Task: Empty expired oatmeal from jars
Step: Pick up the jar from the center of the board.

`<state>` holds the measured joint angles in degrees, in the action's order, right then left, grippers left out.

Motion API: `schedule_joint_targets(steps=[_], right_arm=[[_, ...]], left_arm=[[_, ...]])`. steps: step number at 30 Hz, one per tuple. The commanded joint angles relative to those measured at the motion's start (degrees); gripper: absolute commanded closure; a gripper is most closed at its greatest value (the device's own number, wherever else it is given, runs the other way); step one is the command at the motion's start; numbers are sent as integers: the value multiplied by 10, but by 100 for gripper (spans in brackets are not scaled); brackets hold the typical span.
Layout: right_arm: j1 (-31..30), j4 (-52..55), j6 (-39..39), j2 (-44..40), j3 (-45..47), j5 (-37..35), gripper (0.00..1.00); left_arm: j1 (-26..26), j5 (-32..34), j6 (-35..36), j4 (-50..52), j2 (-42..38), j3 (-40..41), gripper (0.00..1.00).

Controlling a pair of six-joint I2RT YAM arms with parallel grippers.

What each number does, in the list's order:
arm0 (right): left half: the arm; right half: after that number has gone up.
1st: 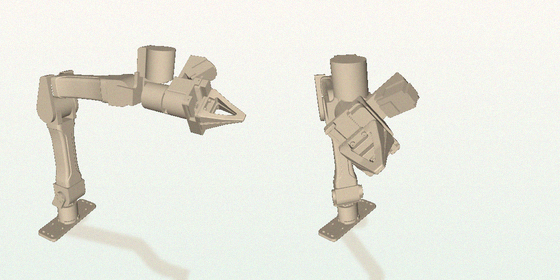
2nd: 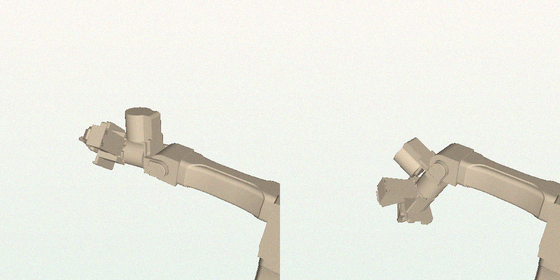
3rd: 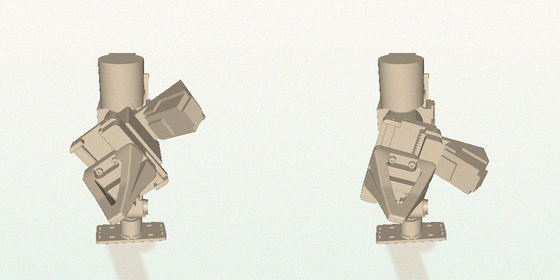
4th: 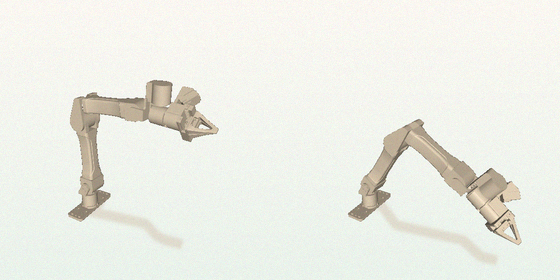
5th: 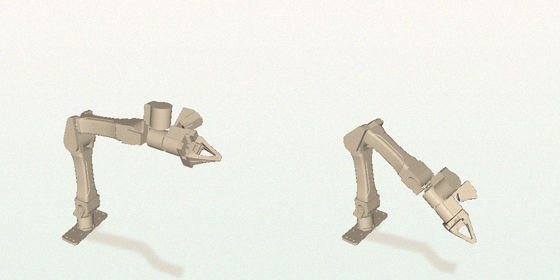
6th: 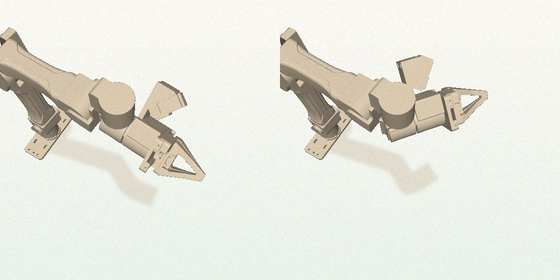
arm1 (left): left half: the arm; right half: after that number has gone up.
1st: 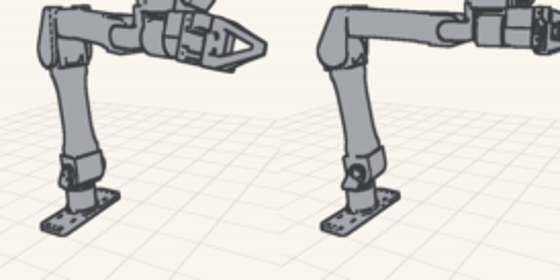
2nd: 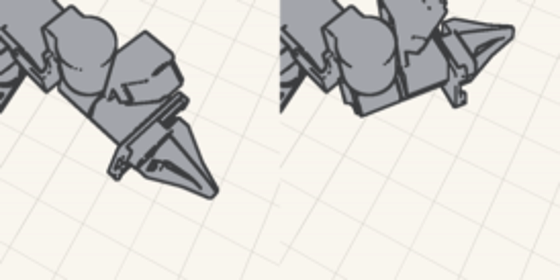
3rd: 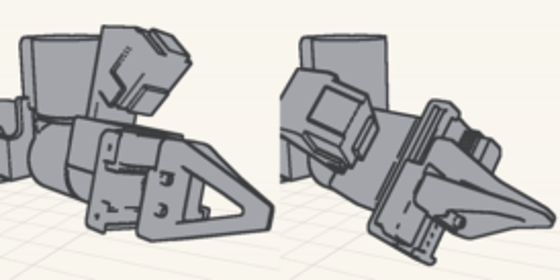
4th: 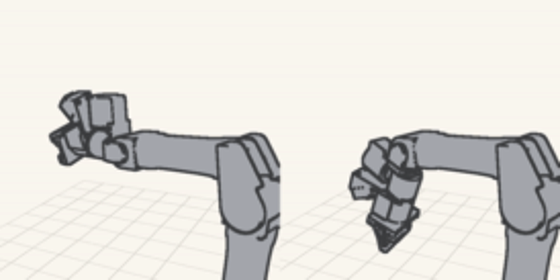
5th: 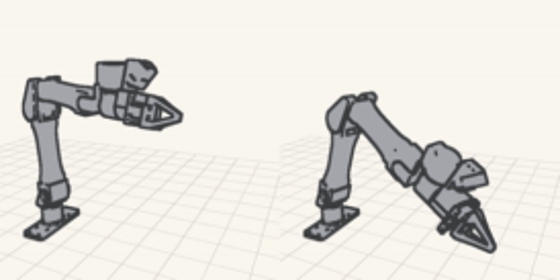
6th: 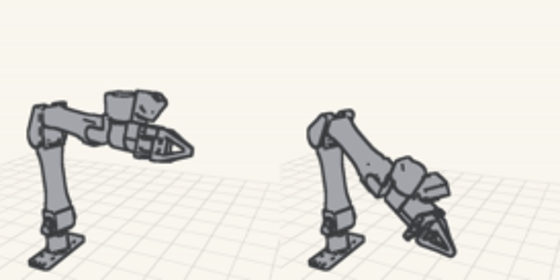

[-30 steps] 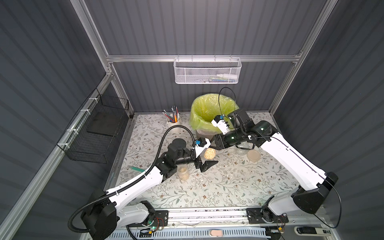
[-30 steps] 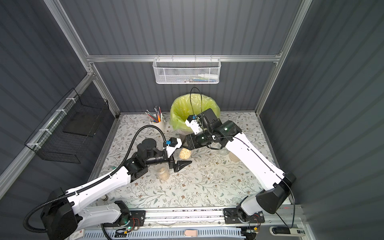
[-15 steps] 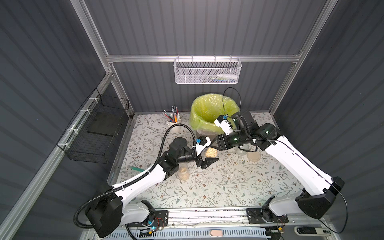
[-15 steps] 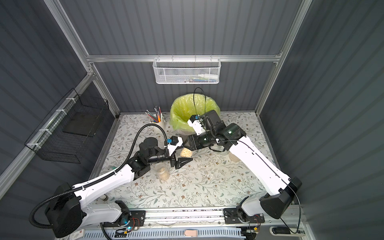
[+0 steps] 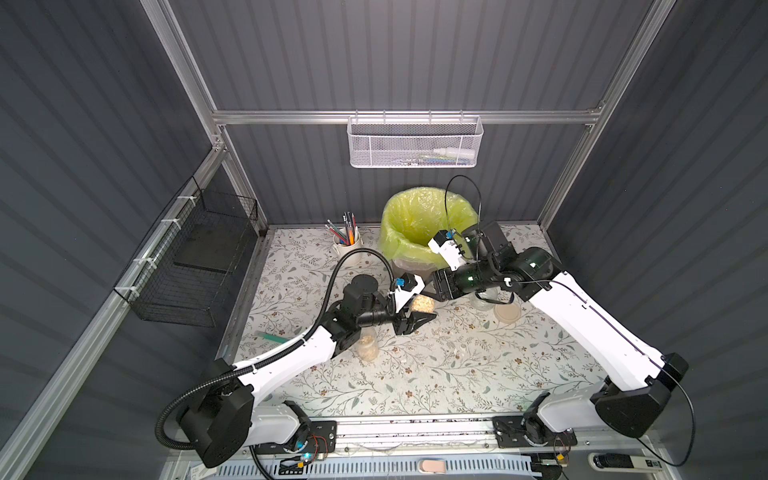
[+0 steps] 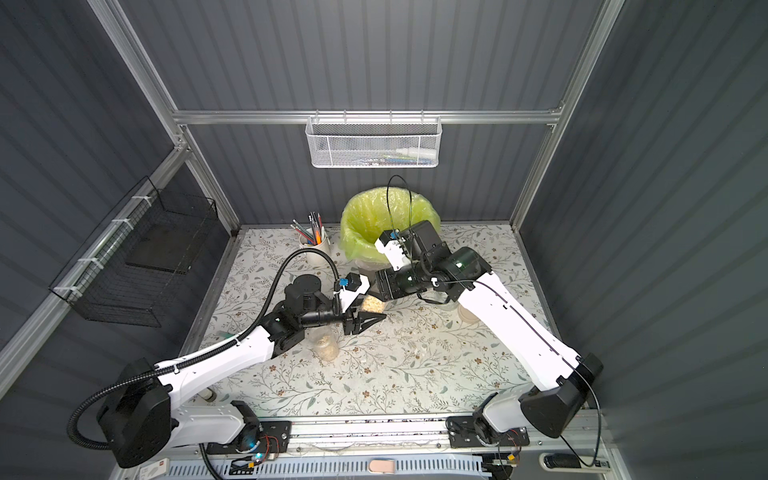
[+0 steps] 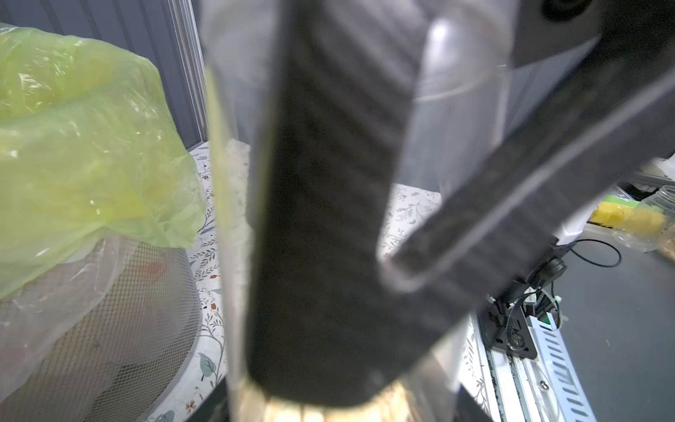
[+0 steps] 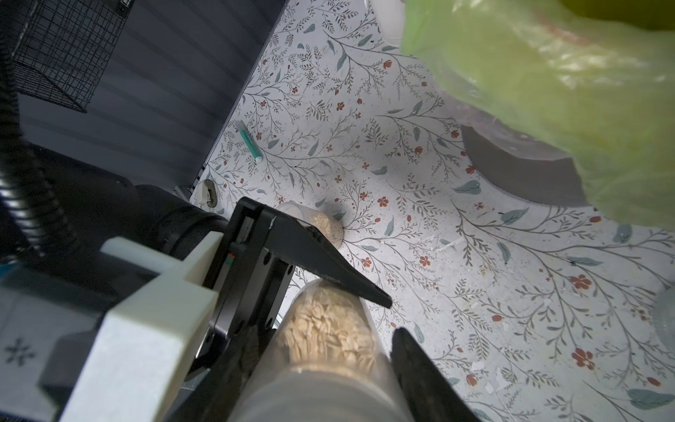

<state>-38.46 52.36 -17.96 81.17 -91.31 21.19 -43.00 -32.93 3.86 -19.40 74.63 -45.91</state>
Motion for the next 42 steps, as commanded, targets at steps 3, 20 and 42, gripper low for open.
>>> schedule_joint_targets(steps=[3, 20, 42], right_arm=[[-5, -7, 2, -7, 8, -6, 48], [-14, 7, 6, -12, 3, -36, 48], [-7, -21, 11, -80, 75, -68, 1]], left_arm=[[8, -14, -10, -17, 6, -24, 40], [13, -32, -32, -35, 18, -29, 51], [13, 67, 35, 36, 12, -61, 77]])
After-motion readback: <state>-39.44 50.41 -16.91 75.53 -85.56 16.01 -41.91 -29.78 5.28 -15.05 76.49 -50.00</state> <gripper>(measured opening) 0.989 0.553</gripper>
